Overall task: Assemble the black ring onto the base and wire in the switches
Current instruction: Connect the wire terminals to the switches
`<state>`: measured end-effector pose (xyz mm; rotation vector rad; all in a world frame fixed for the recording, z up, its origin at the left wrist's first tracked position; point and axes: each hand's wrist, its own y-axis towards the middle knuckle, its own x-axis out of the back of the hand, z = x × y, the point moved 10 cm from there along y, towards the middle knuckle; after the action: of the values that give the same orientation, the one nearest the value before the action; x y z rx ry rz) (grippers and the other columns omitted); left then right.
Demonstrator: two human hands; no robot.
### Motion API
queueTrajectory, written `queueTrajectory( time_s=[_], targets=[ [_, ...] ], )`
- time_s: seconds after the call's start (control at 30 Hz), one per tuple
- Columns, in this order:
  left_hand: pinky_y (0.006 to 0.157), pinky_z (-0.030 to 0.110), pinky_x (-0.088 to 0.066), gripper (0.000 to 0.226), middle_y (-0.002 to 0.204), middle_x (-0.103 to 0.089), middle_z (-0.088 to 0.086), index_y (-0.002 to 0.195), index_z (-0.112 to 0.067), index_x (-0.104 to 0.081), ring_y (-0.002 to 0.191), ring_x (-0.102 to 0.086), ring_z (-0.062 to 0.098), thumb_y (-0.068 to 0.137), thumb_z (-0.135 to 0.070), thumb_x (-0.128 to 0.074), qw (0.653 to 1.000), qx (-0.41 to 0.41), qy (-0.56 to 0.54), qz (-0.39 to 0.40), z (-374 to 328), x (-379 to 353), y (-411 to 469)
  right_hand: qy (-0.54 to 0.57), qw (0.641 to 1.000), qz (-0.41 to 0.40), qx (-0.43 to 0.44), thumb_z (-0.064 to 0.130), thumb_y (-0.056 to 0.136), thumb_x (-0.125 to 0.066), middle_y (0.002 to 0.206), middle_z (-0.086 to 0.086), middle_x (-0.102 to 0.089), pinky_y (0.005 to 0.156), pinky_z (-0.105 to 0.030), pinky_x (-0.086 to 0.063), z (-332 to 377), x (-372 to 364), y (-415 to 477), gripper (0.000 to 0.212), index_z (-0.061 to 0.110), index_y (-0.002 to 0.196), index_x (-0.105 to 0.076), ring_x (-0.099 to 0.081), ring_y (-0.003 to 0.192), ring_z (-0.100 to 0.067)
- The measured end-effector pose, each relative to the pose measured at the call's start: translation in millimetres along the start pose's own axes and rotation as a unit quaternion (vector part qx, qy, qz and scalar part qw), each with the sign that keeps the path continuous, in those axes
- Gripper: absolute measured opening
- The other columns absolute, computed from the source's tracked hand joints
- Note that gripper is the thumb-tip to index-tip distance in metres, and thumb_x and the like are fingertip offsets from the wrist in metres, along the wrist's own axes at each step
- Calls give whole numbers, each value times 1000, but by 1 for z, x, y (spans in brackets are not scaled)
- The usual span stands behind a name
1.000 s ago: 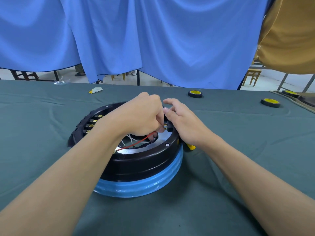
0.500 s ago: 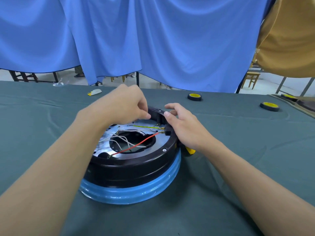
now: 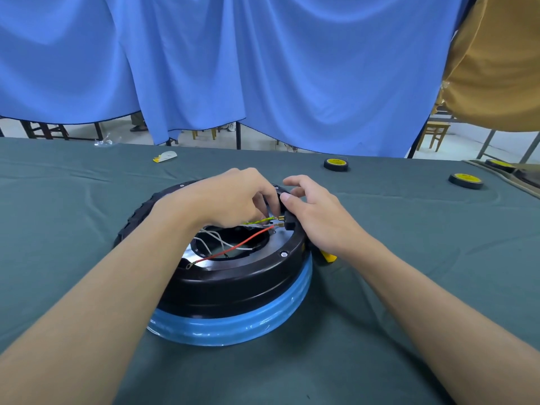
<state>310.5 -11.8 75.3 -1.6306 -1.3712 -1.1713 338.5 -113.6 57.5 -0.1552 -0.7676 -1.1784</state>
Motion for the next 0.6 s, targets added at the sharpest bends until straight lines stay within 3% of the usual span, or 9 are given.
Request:
queueTrajectory(
  time_s=[0.13, 0.23, 0.3, 0.4, 0.5, 0.6],
  targets=[
    [52, 7, -38, 35, 58, -63, -21, 69, -37, -69, 57, -55, -8, 86, -7, -63, 1000, -3, 8, -12, 0, 2, 0, 6, 1000, 1, -1, 31, 100, -45, 117, 5, -53, 93, -29, -36, 0, -1, 0, 38, 22, 137, -46, -48, 117, -20],
    [48, 8, -37, 16, 56, -64, -16, 80, -24, -80, 52, -51, -4, 84, -12, -70, 998, 3, -1, -60, 3, 12, 0, 9, 1000, 0, -1, 32, 99, -46, 116, 4, -53, 92, -30, -37, 0, -1, 0, 38, 22, 136, -46, -49, 115, -20],
    [47, 9, -36, 8, 57, -66, -11, 72, -27, -79, 52, -50, -2, 78, -22, -79, 995, 13, -30, -99, 7, 21, 0, 12, 1000, 1, -2, 32, 99, -46, 116, 5, -53, 91, -29, -37, -1, 0, 0, 38, 23, 136, -46, -50, 115, -20],
    [50, 13, -39, 16, 61, -69, -6, 66, -24, -73, 55, -57, 0, 70, -30, -87, 987, 30, -63, -141, 15, 31, -1, 16, 1000, 1, -3, 33, 100, -45, 114, 7, -52, 87, -26, -34, -1, 0, 0, 37, 24, 135, -46, -49, 114, -17],
    [48, 4, -36, 12, 56, -66, -17, 81, -24, -73, 55, -56, -13, 75, -23, -84, 992, 19, -60, -108, 13, 24, 2, 12, 1000, 0, 2, 30, 100, -43, 114, 8, -52, 90, -28, -36, 1, 1, -1, 36, 23, 136, -46, -49, 115, -18],
    [51, 3, -35, 23, 51, -60, -22, 107, -28, -74, 54, -52, -16, 86, -19, -74, 997, 3, -38, -68, 8, 15, 2, 12, 1000, 4, 3, 30, 100, -44, 112, 9, -53, 88, -28, -38, 0, 2, -1, 36, 23, 136, -46, -52, 111, -17]
  ],
)
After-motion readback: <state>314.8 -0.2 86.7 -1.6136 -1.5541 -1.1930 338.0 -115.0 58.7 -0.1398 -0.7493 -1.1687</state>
